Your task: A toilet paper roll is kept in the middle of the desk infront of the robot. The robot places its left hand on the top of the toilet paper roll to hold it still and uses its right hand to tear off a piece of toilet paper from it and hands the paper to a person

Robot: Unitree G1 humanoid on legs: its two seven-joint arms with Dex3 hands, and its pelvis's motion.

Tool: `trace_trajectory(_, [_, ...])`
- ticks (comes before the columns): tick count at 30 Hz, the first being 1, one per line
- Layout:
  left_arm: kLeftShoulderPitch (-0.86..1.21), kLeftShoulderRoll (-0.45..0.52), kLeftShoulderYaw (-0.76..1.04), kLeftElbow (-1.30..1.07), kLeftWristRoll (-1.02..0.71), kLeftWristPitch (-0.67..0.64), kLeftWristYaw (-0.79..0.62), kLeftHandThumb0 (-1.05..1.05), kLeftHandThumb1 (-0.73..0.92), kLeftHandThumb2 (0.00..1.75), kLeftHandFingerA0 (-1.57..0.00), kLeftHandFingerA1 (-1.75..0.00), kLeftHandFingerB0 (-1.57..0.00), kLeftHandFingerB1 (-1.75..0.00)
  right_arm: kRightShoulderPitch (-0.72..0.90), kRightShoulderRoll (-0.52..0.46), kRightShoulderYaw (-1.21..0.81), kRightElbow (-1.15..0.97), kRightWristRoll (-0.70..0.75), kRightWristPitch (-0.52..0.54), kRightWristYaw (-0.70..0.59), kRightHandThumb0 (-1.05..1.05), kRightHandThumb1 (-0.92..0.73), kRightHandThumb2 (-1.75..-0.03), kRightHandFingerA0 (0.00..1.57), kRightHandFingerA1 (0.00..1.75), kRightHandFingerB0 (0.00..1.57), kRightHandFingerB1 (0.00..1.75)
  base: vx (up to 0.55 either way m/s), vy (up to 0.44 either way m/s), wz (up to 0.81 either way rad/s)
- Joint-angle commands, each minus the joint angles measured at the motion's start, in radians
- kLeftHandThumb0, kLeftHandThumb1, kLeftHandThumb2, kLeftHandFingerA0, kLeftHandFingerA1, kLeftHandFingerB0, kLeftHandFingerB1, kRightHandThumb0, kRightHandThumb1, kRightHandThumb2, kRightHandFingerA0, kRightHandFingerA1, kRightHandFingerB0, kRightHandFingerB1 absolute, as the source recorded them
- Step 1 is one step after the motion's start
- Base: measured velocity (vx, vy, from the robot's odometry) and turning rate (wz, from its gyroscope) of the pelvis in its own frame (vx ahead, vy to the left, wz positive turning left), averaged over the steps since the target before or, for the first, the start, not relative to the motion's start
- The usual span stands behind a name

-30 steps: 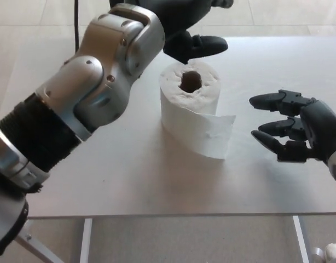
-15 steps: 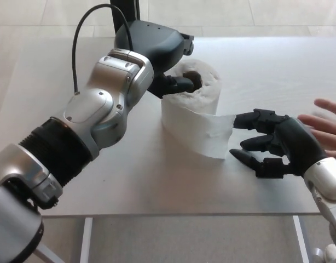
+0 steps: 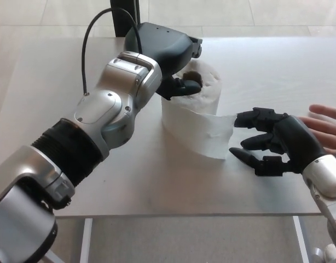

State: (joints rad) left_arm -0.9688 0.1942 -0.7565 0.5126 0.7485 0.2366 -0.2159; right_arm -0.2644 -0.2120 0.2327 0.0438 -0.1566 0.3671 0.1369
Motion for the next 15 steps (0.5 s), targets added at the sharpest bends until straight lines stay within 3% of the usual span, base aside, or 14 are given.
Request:
trace_trajectory(1, [-0.01, -0.019, 0.026, 0.0, 0.022, -0.033, 0.014, -0.83, 0.92, 0.74, -0.38, -0.47, -0.35, -0.39, -0.009, 0.006, 0.008, 0.032, -0.032, 0.012, -0.005, -0.73, -0.61, -0.59, 0.42, 0.57, 0.45, 0.38, 0.0, 0.0, 0.0])
trace_trajectory(2, [-0.006, -0.03, 0.03, 0.003, 0.021, -0.034, 0.018, -0.83, 0.92, 0.72, -0.39, -0.46, -0.36, -0.39, -0.011, 0.0, 0.013, 0.034, -0.037, 0.018, 0.003, -0.74, -0.62, -0.59, 0.4, 0.58, 0.41, 0.38, 0.0, 0.0, 0.0])
trace_trajectory(3, [0.002, -0.037, 0.03, -0.003, 0.024, -0.022, 0.011, -0.82, 0.92, 0.73, -0.39, -0.46, -0.36, -0.39, -0.03, 0.01, 0.024, 0.049, -0.039, 0.064, 0.015, -0.73, -0.45, -0.86, 0.33, 0.64, 0.29, 0.48, 0.0, 0.0, 0.0])
trace_trajectory(4, [0.003, -0.039, 0.031, -0.003, 0.026, -0.022, 0.01, -0.82, 0.92, 0.73, -0.39, -0.46, -0.36, -0.39, -0.033, 0.011, 0.024, 0.05, -0.039, 0.07, 0.016, -0.73, -0.45, -0.86, 0.33, 0.64, 0.29, 0.48, 0.0, 0.0, 0.0])
trace_trajectory(5, [0.005, -0.041, 0.033, -0.004, 0.028, -0.022, 0.01, -0.81, 0.92, 0.73, -0.39, -0.47, -0.36, -0.39, -0.037, 0.014, 0.028, 0.047, -0.038, 0.093, 0.02, -0.73, -0.57, -0.58, 0.35, 0.62, 0.34, 0.35, 0.0, 0.0, 0.0])
trace_trajectory(6, [0.006, -0.042, 0.034, -0.004, 0.03, -0.022, 0.01, -0.81, 0.92, 0.73, -0.39, -0.47, -0.36, -0.39, -0.039, 0.016, 0.03, 0.045, -0.038, 0.104, 0.021, -0.73, -0.57, -0.58, 0.35, 0.62, 0.34, 0.35, 0.0, 0.0, 0.0])
trace_trajectory(7, [0.011, -0.045, 0.033, -0.002, 0.033, -0.025, 0.016, -0.8, 0.92, 0.71, -0.4, -0.47, -0.38, -0.4, -0.042, 0.022, 0.04, 0.035, -0.039, 0.139, 0.027, -0.82, -0.48, -0.85, 0.38, 0.67, 0.25, 0.46, 0.0, 0.0, 0.0])
trace_trajectory(8, [0.015, -0.045, 0.031, -0.001, 0.038, -0.029, 0.022, -0.8, 0.92, 0.71, -0.41, -0.48, -0.39, -0.41, -0.045, 0.025, 0.047, 0.035, -0.038, 0.155, 0.033, -0.74, -0.56, -0.57, 0.35, 0.69, 0.26, 0.37, 0.0, 0.0, 0.0])
trace_trajectory(10, [0.014, -0.047, 0.029, 0.0, 0.043, -0.033, 0.026, -0.8, 0.92, 0.71, -0.41, -0.48, -0.39, -0.41, -0.045, 0.023, 0.048, 0.033, -0.036, 0.163, 0.038, -0.74, -0.56, -0.57, 0.35, 0.69, 0.26, 0.37, 0.0, 0.0, 0.0])
trace_trajectory(11, [0.014, -0.042, 0.026, 0.005, 0.048, -0.042, 0.027, -0.8, 0.92, 0.72, -0.41, -0.49, -0.41, -0.42, -0.062, 0.016, 0.07, 0.046, -0.046, 0.181, 0.059, -0.78, -0.44, -0.85, 0.29, 0.78, 0.09, 0.44, 0.0, 0.0, 0.0])
trace_trajectory(12, [0.02, -0.035, 0.025, 0.005, 0.053, -0.053, 0.039, -0.8, 0.92, 0.69, -0.42, -0.49, -0.42, -0.43, -0.068, 0.015, 0.082, 0.05, -0.05, 0.193, 0.067, -0.39, -0.22, -0.88, 0.09, 0.59, 0.0, 0.51, 0.0, 0.0, 0.0])
trace_trajectory(13, [0.023, -0.032, 0.026, 0.008, 0.055, -0.061, 0.048, -0.79, 0.92, 0.71, -0.42, -0.49, -0.42, -0.43, -0.071, 0.016, 0.087, 0.049, -0.052, 0.204, 0.068, -0.75, -0.42, -0.84, 0.01, 0.57, 0.06, 0.39, 0.0, 0.0, 0.0])
trace_trajectory(14, [0.026, -0.027, 0.026, 0.004, 0.056, -0.061, 0.04, -0.79, 0.92, 0.73, -0.41, -0.49, -0.41, -0.43, -0.073, 0.02, 0.094, 0.049, -0.055, 0.215, 0.065, -0.74, -0.42, -0.84, 0.01, 0.46, 0.07, 0.38, 0.0, 0.0, 0.0])
trace_trajectory(15, [0.028, -0.025, 0.026, 0.002, 0.057, -0.061, 0.036, -0.79, 0.92, 0.73, -0.41, -0.49, -0.41, -0.43, -0.074, 0.021, 0.097, 0.049, -0.056, 0.22, 0.064, -0.74, -0.42, -0.84, 0.01, 0.46, 0.07, 0.38, 0.0, 0.0, 0.0])
